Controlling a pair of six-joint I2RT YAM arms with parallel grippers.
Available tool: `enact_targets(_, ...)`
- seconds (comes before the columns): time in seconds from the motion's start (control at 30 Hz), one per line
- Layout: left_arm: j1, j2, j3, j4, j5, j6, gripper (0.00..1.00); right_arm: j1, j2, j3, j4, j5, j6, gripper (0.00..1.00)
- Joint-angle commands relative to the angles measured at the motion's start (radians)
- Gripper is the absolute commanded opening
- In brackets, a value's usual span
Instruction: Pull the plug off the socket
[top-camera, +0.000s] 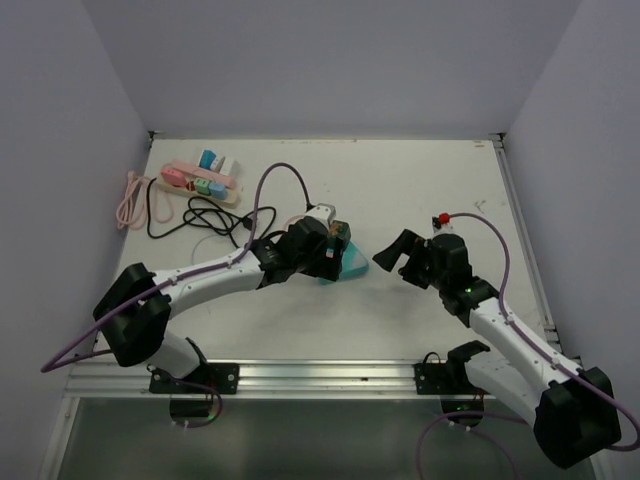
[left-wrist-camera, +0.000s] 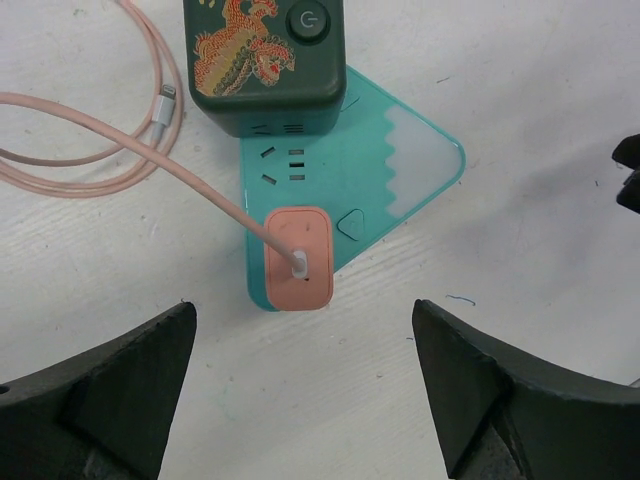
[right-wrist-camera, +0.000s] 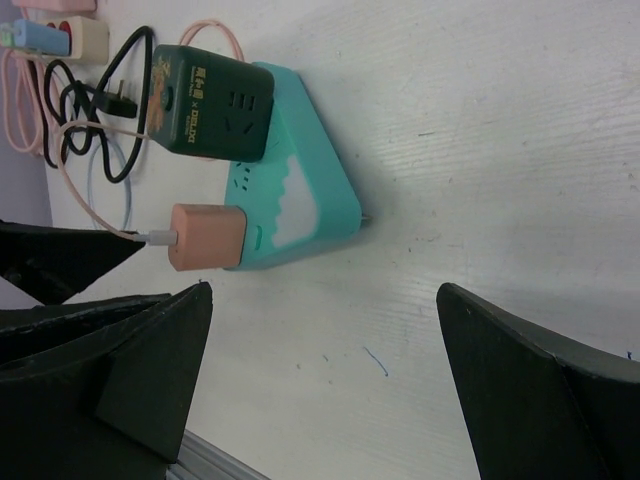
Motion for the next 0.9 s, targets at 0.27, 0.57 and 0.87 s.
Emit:
enact_targets(0.27, -0.006, -0.059, -0.014, 0.012, -0.015, 0.021, 0.92, 0.004, 0.019, -0.006, 0.024, 0.036, 0.011, 0.99)
enact_targets(0.57, -0.006, -0.036, 0.0, 0.009, -0.026, 0.013, 0.93, 0.003, 0.105, -0.022, 0.134, -0.032, 0.04, 0.99)
enact_targets(0.87, -0.006, 0.062, 0.043, 0.044, -0.021, 0.01, 0.9, 0.003, 0.163, -0.002, 0.17, -0.037, 0.001, 0.99)
